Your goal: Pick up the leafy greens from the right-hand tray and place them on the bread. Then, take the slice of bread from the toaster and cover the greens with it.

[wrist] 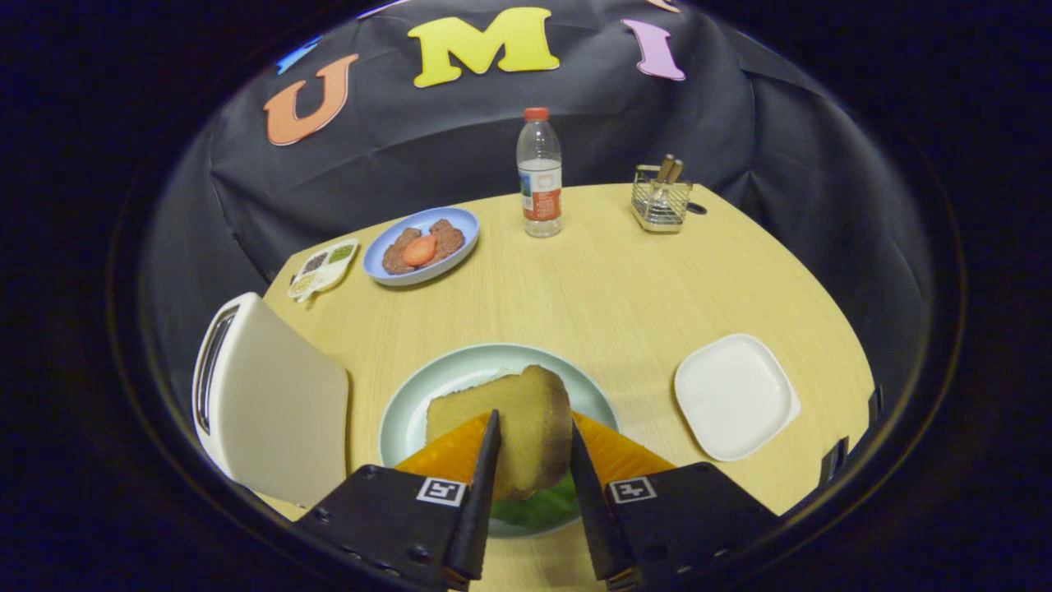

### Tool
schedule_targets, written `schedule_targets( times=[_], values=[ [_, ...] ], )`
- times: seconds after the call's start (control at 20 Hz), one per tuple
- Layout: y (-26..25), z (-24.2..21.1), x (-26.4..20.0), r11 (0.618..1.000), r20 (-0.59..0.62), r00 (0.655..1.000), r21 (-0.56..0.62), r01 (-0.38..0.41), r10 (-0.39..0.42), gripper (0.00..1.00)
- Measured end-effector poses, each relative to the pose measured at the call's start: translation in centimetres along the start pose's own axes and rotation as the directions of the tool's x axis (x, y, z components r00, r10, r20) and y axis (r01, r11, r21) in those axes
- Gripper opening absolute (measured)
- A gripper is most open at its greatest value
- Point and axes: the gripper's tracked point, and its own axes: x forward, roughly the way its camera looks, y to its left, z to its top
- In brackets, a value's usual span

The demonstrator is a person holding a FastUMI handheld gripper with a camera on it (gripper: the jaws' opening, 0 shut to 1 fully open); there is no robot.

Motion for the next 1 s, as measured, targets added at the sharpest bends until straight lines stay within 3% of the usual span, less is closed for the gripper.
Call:
schedule_targets(
  times=[0.15, 0.25, 0.55, 0.7, 1.0],
  values=[
    [-0.9, -0.3, 0.5, 0.997, -0.005, 0.999, -0.058, 0.043, -0.044, 0.54],
    [-0.8, 0.0, 0.2, 0.994, 0.01, 0.999, -0.098, 0.051, -0.05, 0.64],
    [-0.9, 1.0, -2.3, 0.971, 0.073, 0.995, -0.224, 0.086, -0.072, 0.74],
    [0.2, 1.4, -4.7, 0.964, 0.109, 0.992, -0.251, 0.091, -0.066, 0.92],
    [2.4, 3.7, -10.7, 0.968, 0.218, 0.976, -0.242, 0.068, -0.014, 0.97]
  ],
)
